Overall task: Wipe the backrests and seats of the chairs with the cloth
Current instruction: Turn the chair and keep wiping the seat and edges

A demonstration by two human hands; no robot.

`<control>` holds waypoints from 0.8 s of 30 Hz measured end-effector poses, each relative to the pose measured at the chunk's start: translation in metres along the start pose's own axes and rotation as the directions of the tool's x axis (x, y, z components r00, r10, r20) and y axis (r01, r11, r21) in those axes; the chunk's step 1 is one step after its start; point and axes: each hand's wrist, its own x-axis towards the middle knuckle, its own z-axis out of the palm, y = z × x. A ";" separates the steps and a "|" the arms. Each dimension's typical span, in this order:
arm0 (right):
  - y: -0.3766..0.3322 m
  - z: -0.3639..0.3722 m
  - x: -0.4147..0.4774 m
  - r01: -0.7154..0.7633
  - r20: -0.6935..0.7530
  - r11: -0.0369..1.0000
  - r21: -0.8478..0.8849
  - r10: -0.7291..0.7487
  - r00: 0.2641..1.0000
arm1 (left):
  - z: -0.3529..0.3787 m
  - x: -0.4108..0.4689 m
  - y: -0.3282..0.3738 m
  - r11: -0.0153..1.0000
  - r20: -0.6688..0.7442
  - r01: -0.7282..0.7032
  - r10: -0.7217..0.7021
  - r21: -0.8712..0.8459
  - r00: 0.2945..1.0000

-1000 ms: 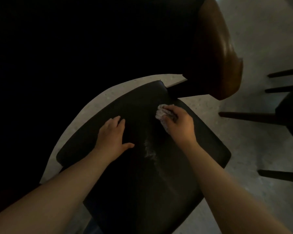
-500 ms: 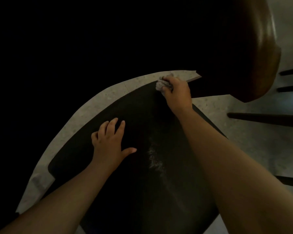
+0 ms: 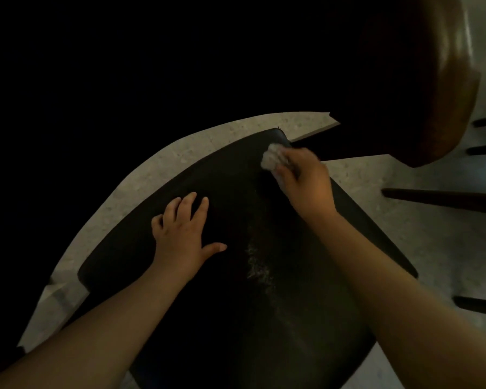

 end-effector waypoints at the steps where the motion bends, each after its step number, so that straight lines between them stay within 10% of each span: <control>1: -0.003 0.003 0.015 0.000 -0.043 1.000 -0.008 0.000 0.999 | 0.000 0.000 0.000 1.000 -0.002 -0.002 0.002 0.001 1.000; 9: 0.001 0.049 0.070 -0.137 0.067 0.954 -0.265 0.160 0.985 | 0.003 0.000 0.000 1.000 -0.008 0.003 -0.003 -0.002 1.000; 18: 0.006 0.014 -0.012 0.092 0.329 0.995 0.044 -0.101 0.939 | 0.004 0.000 -0.001 1.000 -0.025 -0.007 0.007 -0.014 1.000; 24: -0.013 0.023 0.044 0.060 0.104 0.991 0.123 -0.073 0.992 | 0.008 0.001 -0.003 1.000 -0.044 -0.003 0.002 -0.020 0.999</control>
